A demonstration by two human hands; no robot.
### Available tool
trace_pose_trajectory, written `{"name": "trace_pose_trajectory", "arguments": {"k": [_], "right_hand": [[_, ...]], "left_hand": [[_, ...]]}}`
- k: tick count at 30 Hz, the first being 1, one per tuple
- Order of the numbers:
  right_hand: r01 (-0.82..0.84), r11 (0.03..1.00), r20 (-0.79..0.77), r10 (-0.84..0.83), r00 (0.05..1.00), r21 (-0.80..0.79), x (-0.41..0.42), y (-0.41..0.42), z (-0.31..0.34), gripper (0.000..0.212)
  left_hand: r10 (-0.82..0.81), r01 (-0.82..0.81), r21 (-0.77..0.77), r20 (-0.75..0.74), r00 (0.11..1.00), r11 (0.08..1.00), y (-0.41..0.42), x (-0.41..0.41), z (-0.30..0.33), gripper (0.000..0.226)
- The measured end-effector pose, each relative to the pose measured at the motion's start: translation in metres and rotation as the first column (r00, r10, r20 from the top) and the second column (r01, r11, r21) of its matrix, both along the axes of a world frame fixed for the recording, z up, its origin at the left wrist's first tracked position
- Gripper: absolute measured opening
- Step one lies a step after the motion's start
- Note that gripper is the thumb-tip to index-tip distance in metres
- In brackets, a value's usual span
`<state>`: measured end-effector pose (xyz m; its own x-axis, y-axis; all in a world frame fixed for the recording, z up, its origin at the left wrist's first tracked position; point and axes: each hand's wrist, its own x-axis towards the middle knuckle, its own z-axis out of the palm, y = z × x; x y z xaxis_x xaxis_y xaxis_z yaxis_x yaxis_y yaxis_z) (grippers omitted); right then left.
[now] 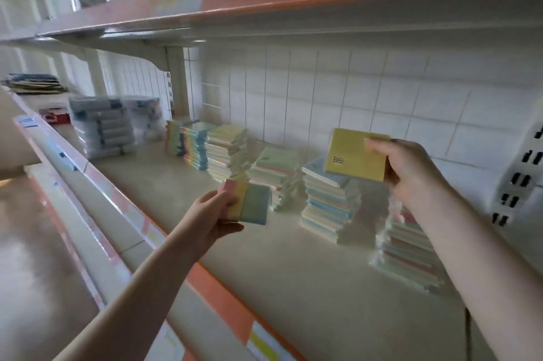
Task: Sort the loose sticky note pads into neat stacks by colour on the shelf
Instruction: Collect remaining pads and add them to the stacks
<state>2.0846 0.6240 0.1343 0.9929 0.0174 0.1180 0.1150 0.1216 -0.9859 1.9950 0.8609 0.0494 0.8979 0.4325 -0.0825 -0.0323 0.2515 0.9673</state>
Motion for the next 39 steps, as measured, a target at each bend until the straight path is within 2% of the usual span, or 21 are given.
{"name": "trace_pose_trajectory", "arguments": {"k": [6,11,14,16,20,22,27,31,33,36,39], "right_hand": [[-0.011,0.999,-0.032,0.010,0.999,-0.035,0.042,0.108,-0.006,0.011],[0.062,0.997,-0.041,-0.064,0.997,-0.042,0.074,0.199,-0.009,0.003],[0.115,0.992,-0.049,-0.117,0.992,-0.045,0.092,0.248,-0.008,0.026],[0.141,0.988,-0.056,-0.144,0.988,-0.057,0.103,0.277,-0.006,0.029],[0.158,0.983,-0.068,-0.165,0.984,-0.098,0.120,0.321,-0.007,0.002],[0.173,0.975,-0.057,-0.183,0.982,-0.139,0.129,0.336,-0.008,0.013],[0.268,0.933,0.006,-0.275,0.962,-0.242,0.149,0.349,-0.011,0.015],[0.328,0.858,0.077,-0.325,0.943,-0.395,0.165,0.339,-0.016,0.032],[0.359,0.765,0.131,-0.345,0.929,-0.535,0.171,0.335,-0.021,0.026],[0.354,0.613,0.186,-0.322,0.928,-0.706,0.178,0.331,-0.029,0.035],[0.358,0.510,0.222,-0.309,0.925,-0.782,0.183,0.328,-0.037,0.025]], "left_hand": [[-0.012,0.012,-0.002,0.004,1.000,1.000,0.091,0.042,0.000,0.012],[-0.077,0.077,-0.004,0.004,0.997,0.997,0.183,0.077,-0.005,0.014],[-0.106,0.106,-0.002,-0.015,0.994,0.994,0.236,0.092,-0.004,0.013],[-0.113,0.113,-0.004,-0.018,0.993,0.994,0.266,0.101,-0.001,0.012],[-0.127,0.127,-0.031,-0.021,0.992,0.991,0.310,0.113,0.000,0.010],[-0.138,0.137,-0.046,-0.020,0.990,0.989,0.324,0.119,0.000,0.010],[-0.152,0.150,-0.057,-0.024,0.988,0.987,0.346,0.130,-0.003,0.009],[-0.147,0.146,-0.041,-0.043,0.988,0.988,0.355,0.139,-0.004,0.011],[-0.149,0.147,-0.044,-0.041,0.988,0.988,0.357,0.144,-0.004,0.011],[-0.161,0.159,-0.047,-0.039,0.986,0.986,0.357,0.152,-0.006,0.011],[-0.181,0.180,-0.037,-0.033,0.983,0.983,0.357,0.158,-0.006,0.013]]}}
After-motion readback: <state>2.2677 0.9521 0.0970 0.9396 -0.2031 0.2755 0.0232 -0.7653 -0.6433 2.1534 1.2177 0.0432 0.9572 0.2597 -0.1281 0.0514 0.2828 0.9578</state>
